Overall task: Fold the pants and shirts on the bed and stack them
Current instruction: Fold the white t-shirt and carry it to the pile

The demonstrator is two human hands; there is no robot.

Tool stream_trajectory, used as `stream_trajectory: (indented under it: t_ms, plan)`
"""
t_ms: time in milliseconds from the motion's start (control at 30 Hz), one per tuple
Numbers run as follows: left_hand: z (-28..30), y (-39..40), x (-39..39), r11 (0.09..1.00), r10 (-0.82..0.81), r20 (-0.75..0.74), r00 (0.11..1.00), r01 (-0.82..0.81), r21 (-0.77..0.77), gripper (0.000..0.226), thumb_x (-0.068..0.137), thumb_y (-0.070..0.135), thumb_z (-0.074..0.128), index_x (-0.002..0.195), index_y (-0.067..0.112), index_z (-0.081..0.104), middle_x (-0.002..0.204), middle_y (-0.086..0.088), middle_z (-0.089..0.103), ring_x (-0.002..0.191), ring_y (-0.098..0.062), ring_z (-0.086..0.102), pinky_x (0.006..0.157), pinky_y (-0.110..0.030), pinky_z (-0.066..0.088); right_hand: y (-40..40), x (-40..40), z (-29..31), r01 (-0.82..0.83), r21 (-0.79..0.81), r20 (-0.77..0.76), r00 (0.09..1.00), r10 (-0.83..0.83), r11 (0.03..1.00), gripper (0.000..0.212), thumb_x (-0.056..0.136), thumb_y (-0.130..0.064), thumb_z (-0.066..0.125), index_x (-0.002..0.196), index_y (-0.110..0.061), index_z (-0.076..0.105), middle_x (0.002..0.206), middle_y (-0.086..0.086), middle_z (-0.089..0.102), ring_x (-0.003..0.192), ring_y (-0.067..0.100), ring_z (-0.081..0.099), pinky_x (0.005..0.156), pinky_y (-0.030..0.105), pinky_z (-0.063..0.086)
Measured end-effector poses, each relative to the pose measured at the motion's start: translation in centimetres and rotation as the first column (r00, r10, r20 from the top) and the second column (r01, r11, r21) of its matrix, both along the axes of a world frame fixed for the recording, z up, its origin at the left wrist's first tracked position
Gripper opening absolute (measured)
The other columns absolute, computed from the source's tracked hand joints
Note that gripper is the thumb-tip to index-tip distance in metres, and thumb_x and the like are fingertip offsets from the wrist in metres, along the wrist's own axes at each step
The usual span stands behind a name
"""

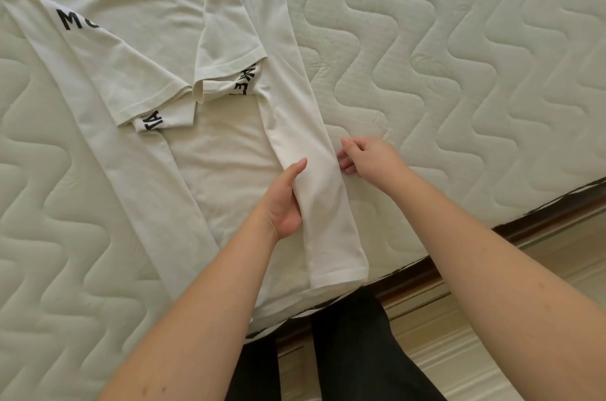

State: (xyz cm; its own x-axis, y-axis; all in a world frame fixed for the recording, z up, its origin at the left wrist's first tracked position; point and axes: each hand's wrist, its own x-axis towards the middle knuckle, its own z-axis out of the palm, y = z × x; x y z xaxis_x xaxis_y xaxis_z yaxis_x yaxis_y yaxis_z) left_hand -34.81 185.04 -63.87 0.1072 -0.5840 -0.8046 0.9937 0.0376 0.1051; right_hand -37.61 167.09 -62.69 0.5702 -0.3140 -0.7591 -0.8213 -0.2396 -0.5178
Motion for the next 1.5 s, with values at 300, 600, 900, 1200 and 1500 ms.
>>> stream_trajectory:
  t_ms: [300,600,900,1200,1500]
  plan:
    - [0.1,1.6,-5.3,0.999,-0.032,-0.065,0.997,0.033,0.013,0.053,0.096,0.051,0.048,0.133,0.015,0.060,0.133,-0.012,0.062,0.125,-0.027,0.058,0.106,-0.041,0.045,1.5,-5.6,0.5,-0.075,-0.120,-0.037,0.997,0.071,0.990,0.043,0.103,-0.038,0.041,0.097,-0.005,0.069,0.095,0.013,0.072,0.093,0.031,0.066,0.088,0.048,0.050]
    - [-0.3,2.1,-11.0,0.996,-0.072,-0.117,0.991,0.076,0.034,0.057,0.092,0.054,0.056,0.138,0.020,0.051,0.132,-0.010,0.064,0.121,-0.028,0.061,0.100,-0.046,0.049,2.0,-10.2,0.7,-0.076,-0.079,-0.111,0.992,0.067,0.994,0.034,0.102,-0.040,0.042,0.098,-0.019,0.069,0.091,-0.005,0.069,0.090,0.017,0.064,0.081,0.037,0.052]
    - [0.6,4.7,-13.9,0.714,-0.600,0.081,0.796,0.487,0.504,0.032,0.091,0.040,0.067,0.112,0.016,0.066,0.105,-0.002,0.072,0.089,-0.015,0.072,0.068,-0.030,0.062,5.3,-14.2,0.6,-0.281,-0.280,-0.271,0.941,0.206,0.918,0.029,0.087,-0.049,0.066,0.096,-0.022,0.060,0.092,-0.003,0.058,0.086,0.019,0.057,0.080,0.040,0.051]
    - [4.3,16.9,-13.4,0.449,-0.727,0.457,0.513,-0.149,0.881,0.014,0.088,0.036,0.067,0.092,0.031,0.054,0.089,0.008,0.061,0.081,-0.006,0.059,0.066,-0.015,0.044,7.9,-17.2,1.7,-0.215,-0.268,-0.343,0.932,0.116,0.939,0.048,0.088,-0.050,0.064,0.117,-0.012,0.059,0.114,0.006,0.059,0.103,0.024,0.056,0.088,0.045,0.051]
    - [2.1,22.1,-15.9,0.322,-0.320,0.221,0.921,-0.113,0.940,0.049,0.081,0.036,0.078,0.114,0.015,0.050,0.111,-0.001,0.055,0.099,-0.022,0.055,0.082,-0.034,0.046,7.1,-18.4,2.7,0.008,-0.041,-0.228,0.973,-0.018,0.999,0.043,0.093,-0.043,0.061,0.124,-0.014,0.051,0.108,0.001,0.058,0.088,0.015,0.055,0.058,0.023,0.038]
